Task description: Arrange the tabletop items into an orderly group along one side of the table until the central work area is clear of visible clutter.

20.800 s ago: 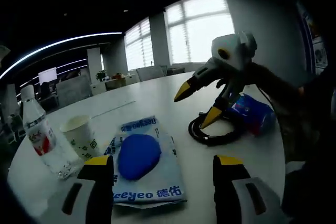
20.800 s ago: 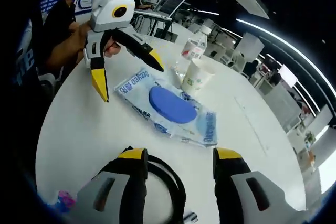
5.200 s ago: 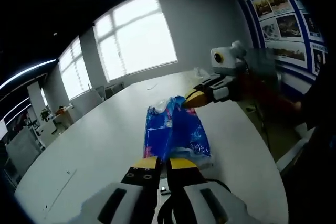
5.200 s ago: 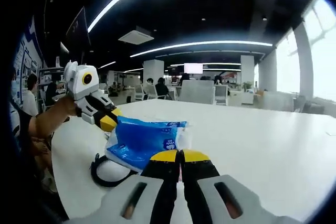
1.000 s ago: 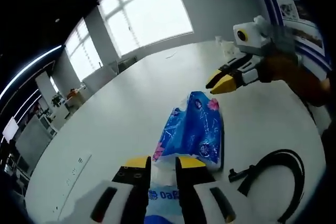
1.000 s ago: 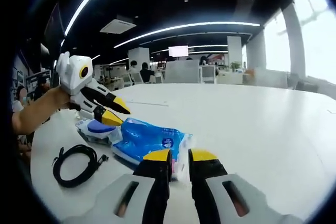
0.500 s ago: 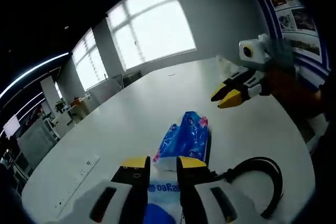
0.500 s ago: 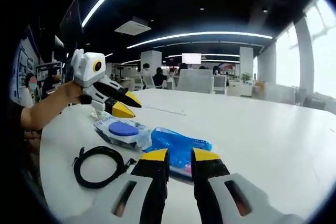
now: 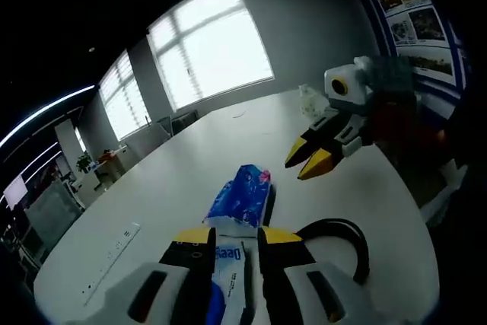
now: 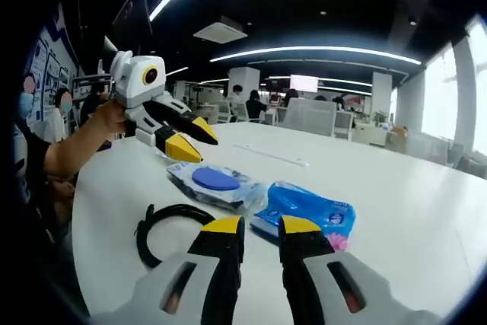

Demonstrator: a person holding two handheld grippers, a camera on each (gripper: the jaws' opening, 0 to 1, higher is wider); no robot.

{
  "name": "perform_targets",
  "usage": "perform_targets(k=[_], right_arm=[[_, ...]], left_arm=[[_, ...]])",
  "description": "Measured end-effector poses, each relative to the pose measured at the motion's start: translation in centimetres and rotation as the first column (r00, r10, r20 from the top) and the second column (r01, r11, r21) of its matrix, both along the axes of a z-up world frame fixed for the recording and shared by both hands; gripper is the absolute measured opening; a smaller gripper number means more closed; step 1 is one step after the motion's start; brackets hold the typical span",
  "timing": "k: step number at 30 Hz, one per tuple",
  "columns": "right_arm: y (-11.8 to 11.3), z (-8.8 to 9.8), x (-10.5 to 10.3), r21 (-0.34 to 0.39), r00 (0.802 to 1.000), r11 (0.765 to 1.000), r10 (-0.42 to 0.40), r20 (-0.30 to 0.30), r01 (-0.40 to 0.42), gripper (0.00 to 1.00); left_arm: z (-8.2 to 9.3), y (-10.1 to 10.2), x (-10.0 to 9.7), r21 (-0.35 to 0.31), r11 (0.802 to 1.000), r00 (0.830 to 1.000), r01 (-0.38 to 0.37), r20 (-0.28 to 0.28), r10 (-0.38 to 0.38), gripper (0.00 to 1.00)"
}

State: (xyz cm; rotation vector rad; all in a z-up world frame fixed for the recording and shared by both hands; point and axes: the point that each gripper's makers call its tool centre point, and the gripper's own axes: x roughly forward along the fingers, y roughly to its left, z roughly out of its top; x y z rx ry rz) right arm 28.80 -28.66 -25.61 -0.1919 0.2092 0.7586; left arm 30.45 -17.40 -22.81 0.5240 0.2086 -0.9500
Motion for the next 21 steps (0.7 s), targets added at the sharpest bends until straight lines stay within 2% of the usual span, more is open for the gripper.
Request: perform_targets(k=[4, 8, 14, 18, 19, 21], right_arm=[[0.5, -1.0, -0.4, -0.039, 1.000, 0.999, 0.008, -0.008, -0.008, 0.16], [0.8, -2.3, -0.5, -0.106, 1.000, 0.994, 0.002, -0.005, -0.003, 0.16], [2.4, -3.4, -1.0, -0.083, 0.998, 0.996, 0.039, -0.048, -0.043, 0.16], [3.2, -4.3, -1.1, -0.107, 0.996, 0.992, 0.055, -0.065, -0.062, 0.15], [3.7, -4.4, -1.3, -0.090, 0.994, 0.993, 0.070, -0.080, -0.077, 0.15], [4.0, -4.9, -1.3, -0.095, 0.993, 0.992, 0.073, -0.089, -0.081, 0.15]], left_arm=[[-1.6, 0.0, -1.5, 0.034, 0.999, 1.000, 0.028, -0.015, -0.027, 0.22], [-3.4, 0.2, -2.1, 0.075, 0.997, 0.999, 0.025, -0.042, -0.022, 0.24], [-6.1, 0.3, -3.1, 0.124, 0.991, 0.994, 0.040, -0.107, -0.027, 0.22], [-6.9, 0.7, -2.7, 0.139, 0.990, 0.991, 0.038, -0.132, -0.020, 0.22], [-6.9, 1.0, -2.0, 0.139, 0.989, 0.990, 0.041, -0.138, -0.021, 0.22], [-7.3, 0.9, -2.2, 0.144, 0.989, 0.989, 0.041, -0.148, -0.019, 0.22]])
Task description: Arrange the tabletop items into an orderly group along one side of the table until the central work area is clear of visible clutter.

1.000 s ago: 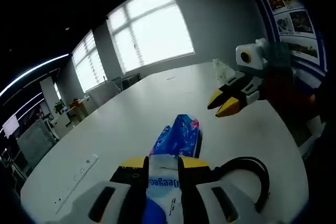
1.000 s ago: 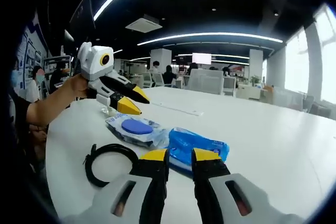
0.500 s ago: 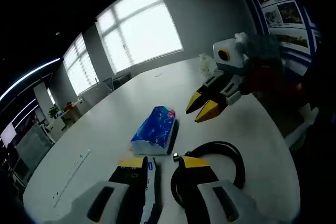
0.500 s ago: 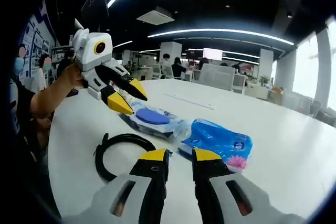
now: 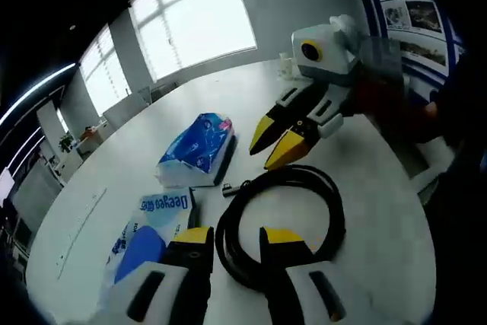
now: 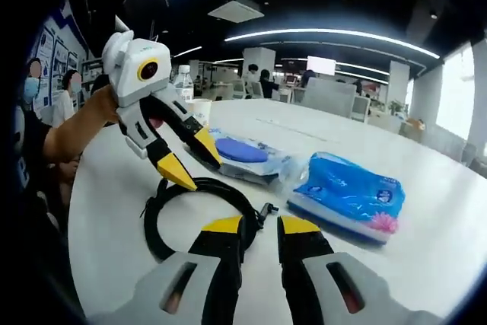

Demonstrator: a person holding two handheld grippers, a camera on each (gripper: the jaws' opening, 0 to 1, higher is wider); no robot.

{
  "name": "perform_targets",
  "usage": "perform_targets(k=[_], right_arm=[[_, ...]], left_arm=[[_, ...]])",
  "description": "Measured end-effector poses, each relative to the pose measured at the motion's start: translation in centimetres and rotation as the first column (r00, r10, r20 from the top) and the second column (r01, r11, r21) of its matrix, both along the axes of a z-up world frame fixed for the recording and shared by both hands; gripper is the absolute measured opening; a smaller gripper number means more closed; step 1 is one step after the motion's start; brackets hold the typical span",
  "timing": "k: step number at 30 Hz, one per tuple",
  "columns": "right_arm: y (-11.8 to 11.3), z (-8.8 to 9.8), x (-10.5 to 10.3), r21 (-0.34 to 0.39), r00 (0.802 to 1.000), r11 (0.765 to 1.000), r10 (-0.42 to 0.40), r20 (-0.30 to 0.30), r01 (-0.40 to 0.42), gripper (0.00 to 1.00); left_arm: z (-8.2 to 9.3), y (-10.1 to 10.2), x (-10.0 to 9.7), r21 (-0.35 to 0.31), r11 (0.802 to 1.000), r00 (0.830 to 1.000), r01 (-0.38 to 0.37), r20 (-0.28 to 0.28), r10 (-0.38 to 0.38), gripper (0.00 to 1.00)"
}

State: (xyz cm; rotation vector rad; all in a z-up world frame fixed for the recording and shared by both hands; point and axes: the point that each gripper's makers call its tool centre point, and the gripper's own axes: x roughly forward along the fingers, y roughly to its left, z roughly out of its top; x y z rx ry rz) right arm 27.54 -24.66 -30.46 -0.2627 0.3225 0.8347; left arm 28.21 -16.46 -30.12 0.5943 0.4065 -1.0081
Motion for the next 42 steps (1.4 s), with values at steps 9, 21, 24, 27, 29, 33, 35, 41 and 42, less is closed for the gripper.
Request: perform_targets(k=[9, 21, 24, 27, 29, 33, 35, 41, 42], right_arm=[[1.8, -1.5, -0.9, 0.003, 0.996, 0.999, 0.033, -0.077, -0.033, 0.18], [1.6, -1.6, -0.3, -0.075, 0.999, 0.997, -0.022, -0.045, 0.018, 0.08], [1.8, -1.6, -0.3, -0.087, 0.999, 0.996, -0.022, -0.031, 0.019, 0.07], [2.5, -1.7, -1.2, -0.100, 1.000, 0.995, -0.021, -0.017, 0.019, 0.07], [2.5, -1.7, -1.3, -0.097, 1.000, 0.995, -0.023, -0.010, 0.022, 0.07], [2.3, -1.6, -1.0, -0.082, 1.000, 0.996, -0.031, 0.001, 0.031, 0.06], [2.2, -1.6, -0.9, -0.077, 0.999, 0.996, -0.034, -0.003, 0.034, 0.06], [2.1, -1.1, -1.1, -0.063, 0.999, 0.997, -0.040, 0.018, 0.041, 0.06], [2.4, -0.6, -1.6, -0.051, 0.999, 0.998, -0.041, 0.031, 0.042, 0.06]], left_arm=[[-1.7, -0.3, -1.2, 0.018, 1.000, 1.000, -0.001, -0.028, 0.002, 0.22], [-1.4, 0.1, -0.4, 0.004, 0.999, 0.999, -0.046, 0.000, 0.046, 0.25], [-1.9, -0.6, -1.1, 0.000, 1.000, 1.000, -0.013, -0.018, 0.012, 0.25], [-2.0, -0.6, -1.0, -0.006, 1.000, 1.000, -0.014, -0.023, 0.013, 0.23], [-2.1, -0.8, -1.1, -0.017, 1.000, 0.999, -0.014, -0.034, 0.013, 0.20], [-2.3, -0.9, -1.0, -0.013, 1.000, 0.999, -0.015, -0.033, 0.015, 0.13], [-2.2, -0.9, -0.8, -0.006, 1.000, 1.000, -0.017, -0.019, 0.017, 0.09], [-1.2, -0.7, -0.9, -0.023, 0.999, 0.999, -0.038, -0.013, 0.038, 0.04], [-0.8, -0.6, -0.8, -0.057, 0.997, 0.998, -0.052, -0.025, 0.051, 0.04]])
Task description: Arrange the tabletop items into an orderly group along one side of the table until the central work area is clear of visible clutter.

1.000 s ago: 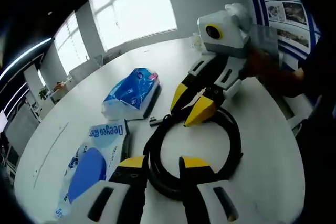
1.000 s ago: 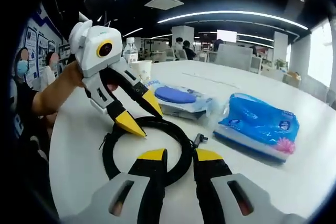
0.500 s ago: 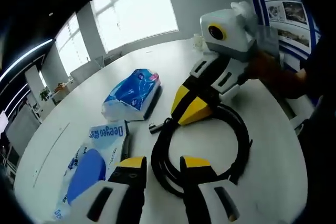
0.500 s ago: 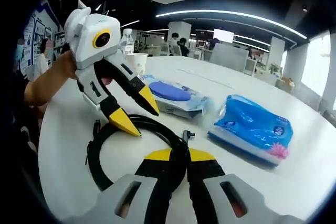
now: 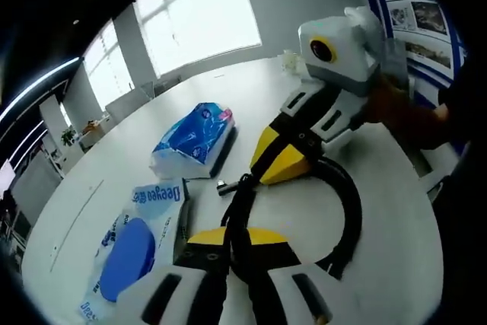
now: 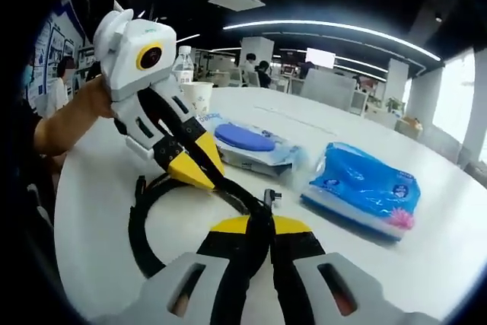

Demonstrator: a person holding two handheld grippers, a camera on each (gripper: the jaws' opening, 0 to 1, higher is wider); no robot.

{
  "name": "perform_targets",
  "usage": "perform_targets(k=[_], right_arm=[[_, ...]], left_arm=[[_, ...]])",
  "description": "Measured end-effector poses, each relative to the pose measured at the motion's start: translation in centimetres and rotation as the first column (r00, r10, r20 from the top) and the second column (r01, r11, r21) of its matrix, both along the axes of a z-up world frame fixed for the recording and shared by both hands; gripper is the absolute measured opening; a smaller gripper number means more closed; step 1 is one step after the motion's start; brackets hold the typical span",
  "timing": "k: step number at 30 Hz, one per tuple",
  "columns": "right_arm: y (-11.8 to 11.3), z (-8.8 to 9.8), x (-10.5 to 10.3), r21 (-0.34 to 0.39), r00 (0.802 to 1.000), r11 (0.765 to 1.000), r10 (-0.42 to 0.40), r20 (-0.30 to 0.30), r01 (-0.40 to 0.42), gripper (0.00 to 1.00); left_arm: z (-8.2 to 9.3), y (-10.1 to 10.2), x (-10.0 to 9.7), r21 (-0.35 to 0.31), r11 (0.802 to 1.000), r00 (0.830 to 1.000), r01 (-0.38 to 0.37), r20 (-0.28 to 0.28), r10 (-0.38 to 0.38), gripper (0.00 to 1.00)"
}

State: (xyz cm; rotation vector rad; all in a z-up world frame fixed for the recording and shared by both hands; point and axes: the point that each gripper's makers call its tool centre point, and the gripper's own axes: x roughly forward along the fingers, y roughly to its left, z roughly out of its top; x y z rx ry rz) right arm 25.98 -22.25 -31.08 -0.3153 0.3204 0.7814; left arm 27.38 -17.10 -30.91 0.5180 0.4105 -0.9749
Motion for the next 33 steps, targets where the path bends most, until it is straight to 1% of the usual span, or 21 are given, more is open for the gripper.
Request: perform_targets(k=[2, 4, 7, 9, 11, 13, 15, 19, 21, 25, 28, 33], right_arm=[[0.0, 0.9, -0.3, 0.018, 1.000, 1.000, 0.000, 0.008, -0.001, 0.06], [0.1, 1.7, -0.6, 0.030, 1.000, 1.000, 0.000, 0.021, -0.001, 0.05], [-0.6, 3.3, -0.2, 0.058, 0.999, 0.998, 0.002, 0.052, -0.005, 0.04], [-0.6, 4.3, -0.2, 0.050, 0.996, 0.999, 0.006, 0.091, -0.010, 0.04], [-0.5, 4.7, -0.2, 0.037, 0.994, 0.999, 0.009, 0.108, -0.013, 0.04], [-0.4, 5.4, -0.3, 0.022, 0.990, 1.000, 0.012, 0.138, -0.016, 0.04], [-0.3, 6.0, -0.5, 0.025, 0.988, 1.000, 0.015, 0.156, -0.019, 0.04], [-0.1, 7.9, -1.1, 0.034, 0.979, 0.999, 0.022, 0.201, -0.029, 0.03], [0.1, 8.8, -1.3, 0.020, 0.971, 0.999, 0.028, 0.236, -0.034, 0.03], [0.2, 10.8, -2.1, -0.035, 0.946, 0.999, 0.029, 0.322, -0.019, 0.03], [0.3, 11.8, -2.7, -0.056, 0.933, 0.998, 0.030, 0.360, -0.011, 0.03], [0.1, 13.3, -3.3, -0.045, 0.922, 0.999, 0.028, 0.387, -0.011, 0.03]], left_arm=[[0.6, 0.1, -0.4, -0.008, 1.000, 1.000, 0.002, 0.010, -0.002, 0.02], [1.3, 0.4, -0.3, -0.019, 1.000, 1.000, 0.003, 0.012, -0.003, 0.02], [2.1, 0.3, -0.7, -0.043, 0.999, 1.000, 0.005, 0.029, -0.004, 0.02], [2.7, 0.4, -1.0, -0.052, 0.999, 0.999, 0.008, 0.046, -0.006, 0.02], [3.0, 0.5, -1.2, -0.052, 0.999, 0.998, 0.008, 0.057, -0.005, 0.01], [3.4, 0.6, -1.5, -0.052, 0.999, 0.997, 0.009, 0.074, -0.005, 0.01], [3.9, 0.7, -1.6, -0.056, 0.998, 0.996, 0.009, 0.086, -0.004, 0.01], [5.2, 0.8, -1.8, -0.072, 0.997, 0.993, 0.008, 0.117, 0.000, 0.01], [5.8, 0.9, -1.9, -0.079, 0.997, 0.991, 0.010, 0.132, 0.000, 0.01], [7.3, 0.7, -2.3, -0.100, 0.995, 0.986, 0.021, 0.165, -0.004, 0.01], [8.5, 0.7, -2.6, -0.111, 0.993, 0.981, 0.029, 0.192, -0.007, 0.01], [10.0, 0.5, -2.9, -0.116, 0.992, 0.974, 0.044, 0.226, -0.017, 0.01]])
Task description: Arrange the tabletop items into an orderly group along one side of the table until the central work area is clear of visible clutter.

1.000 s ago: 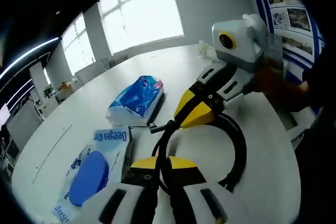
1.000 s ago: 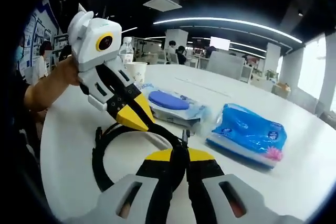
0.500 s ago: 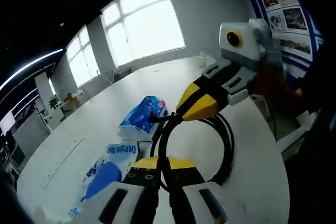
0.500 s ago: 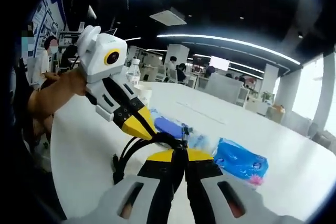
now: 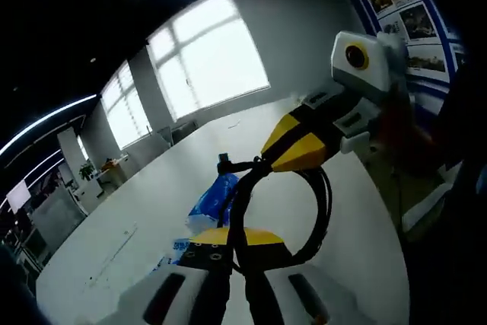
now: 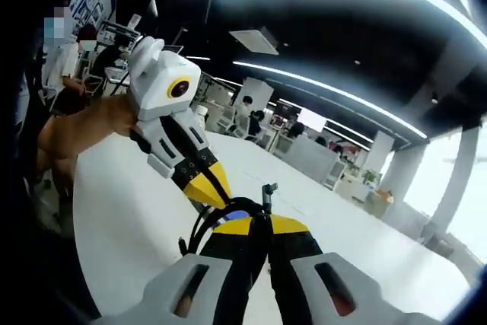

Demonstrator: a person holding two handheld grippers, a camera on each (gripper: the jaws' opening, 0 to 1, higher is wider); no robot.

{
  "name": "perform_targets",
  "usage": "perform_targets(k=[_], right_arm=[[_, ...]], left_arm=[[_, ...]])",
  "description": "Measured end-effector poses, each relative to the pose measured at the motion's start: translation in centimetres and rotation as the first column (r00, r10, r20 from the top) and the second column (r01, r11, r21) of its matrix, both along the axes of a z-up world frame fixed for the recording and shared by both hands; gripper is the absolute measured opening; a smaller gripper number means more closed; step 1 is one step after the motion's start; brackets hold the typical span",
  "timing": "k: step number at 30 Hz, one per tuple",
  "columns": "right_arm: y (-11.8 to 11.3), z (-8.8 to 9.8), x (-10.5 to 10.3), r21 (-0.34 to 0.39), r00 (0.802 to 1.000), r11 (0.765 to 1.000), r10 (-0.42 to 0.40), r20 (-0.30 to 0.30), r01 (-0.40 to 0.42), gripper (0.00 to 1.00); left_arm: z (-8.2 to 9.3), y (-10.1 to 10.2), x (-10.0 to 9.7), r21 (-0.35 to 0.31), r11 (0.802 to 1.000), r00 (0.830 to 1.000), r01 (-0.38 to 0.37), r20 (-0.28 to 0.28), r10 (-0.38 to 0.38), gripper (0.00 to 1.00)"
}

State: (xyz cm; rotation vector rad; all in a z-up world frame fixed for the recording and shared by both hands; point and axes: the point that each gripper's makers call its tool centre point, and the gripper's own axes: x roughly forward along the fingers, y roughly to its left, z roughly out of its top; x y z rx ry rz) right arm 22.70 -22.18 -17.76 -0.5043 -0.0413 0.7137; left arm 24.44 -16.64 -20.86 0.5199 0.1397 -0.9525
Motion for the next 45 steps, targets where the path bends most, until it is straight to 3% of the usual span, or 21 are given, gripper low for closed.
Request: perform_targets(k=[7, 16, 23, 32, 41, 45], right_arm=[[-0.5, 0.3, -0.3, 0.004, 1.000, 1.000, -0.009, 0.006, 0.009, 0.03], [-1.2, -1.2, 0.0, 0.010, 0.999, 1.000, -0.024, -0.044, 0.025, 0.03], [-1.9, -3.5, 1.0, 0.037, 0.993, 0.999, -0.032, -0.114, 0.036, 0.03], [-2.6, -5.7, 2.3, 0.048, 0.986, 0.997, -0.049, -0.161, 0.058, 0.03], [-3.7, -9.2, 4.1, 0.044, 0.968, 0.995, -0.072, -0.240, 0.085, 0.03], [-3.7, -11.0, 4.5, 0.028, 0.958, 0.996, -0.076, -0.277, 0.087, 0.01]], left_arm=[[0.4, -0.7, -0.1, 0.014, 1.000, 1.000, 0.014, 0.021, -0.015, 0.01], [-1.3, -1.6, 0.3, 0.031, 0.999, 1.000, 0.019, -0.015, -0.019, 0.01], [-3.4, -2.0, 1.0, 0.019, 1.000, 0.998, 0.012, -0.069, -0.011, 0.01], [-5.3, -2.6, 1.9, 0.031, 1.000, 0.995, 0.000, -0.101, 0.003, 0.01], [-7.0, -2.6, 3.7, 0.083, 0.997, 0.995, -0.011, -0.099, 0.019, 0.02], [-8.4, -2.9, 3.1, 0.105, 0.994, 0.992, -0.011, -0.126, 0.025, 0.02]])
